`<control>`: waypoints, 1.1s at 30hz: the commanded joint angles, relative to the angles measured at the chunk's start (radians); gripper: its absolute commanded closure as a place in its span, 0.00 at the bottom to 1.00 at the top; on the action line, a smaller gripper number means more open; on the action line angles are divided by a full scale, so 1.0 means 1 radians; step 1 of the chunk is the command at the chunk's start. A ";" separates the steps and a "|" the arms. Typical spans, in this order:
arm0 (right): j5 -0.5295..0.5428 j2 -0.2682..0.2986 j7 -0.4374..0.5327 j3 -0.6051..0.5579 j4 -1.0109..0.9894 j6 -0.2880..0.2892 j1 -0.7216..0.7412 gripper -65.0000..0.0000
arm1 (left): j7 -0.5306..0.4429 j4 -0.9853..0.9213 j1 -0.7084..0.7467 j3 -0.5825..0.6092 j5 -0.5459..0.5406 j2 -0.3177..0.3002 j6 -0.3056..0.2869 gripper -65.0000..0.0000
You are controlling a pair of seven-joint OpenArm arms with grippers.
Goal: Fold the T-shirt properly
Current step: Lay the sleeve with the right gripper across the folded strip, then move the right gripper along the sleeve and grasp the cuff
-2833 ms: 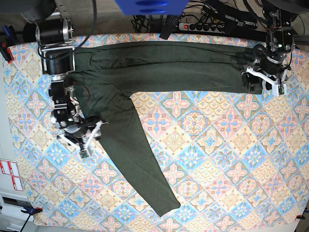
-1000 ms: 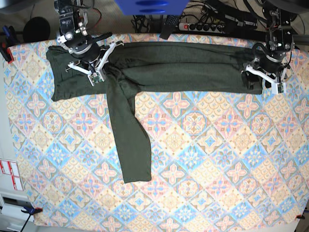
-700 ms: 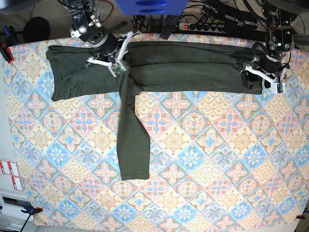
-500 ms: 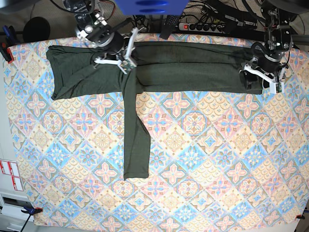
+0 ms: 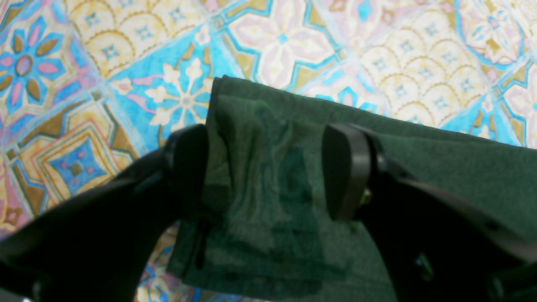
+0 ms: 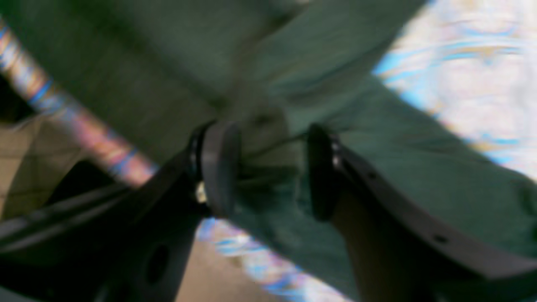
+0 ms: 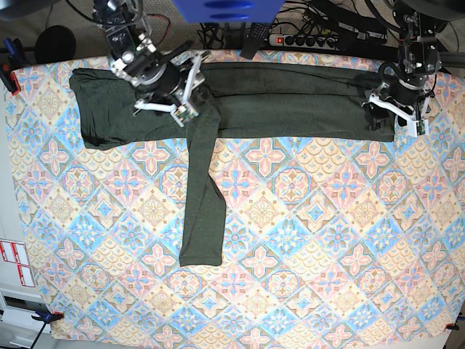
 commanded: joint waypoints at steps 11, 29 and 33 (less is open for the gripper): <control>0.006 -0.059 0.011 0.015 -0.011 -0.001 0.281 0.59 | -0.022 0.014 0.000 -0.007 -0.003 -0.013 -0.002 0.34; 0.009 -0.124 0.150 0.017 -0.732 -0.001 0.788 0.59 | -0.022 0.018 0.000 -0.007 -0.003 0.018 -0.002 0.34; 0.010 -0.124 0.216 0.017 -0.847 -0.001 0.826 0.59 | -0.022 0.019 0.000 -0.007 -0.003 0.019 -0.002 0.34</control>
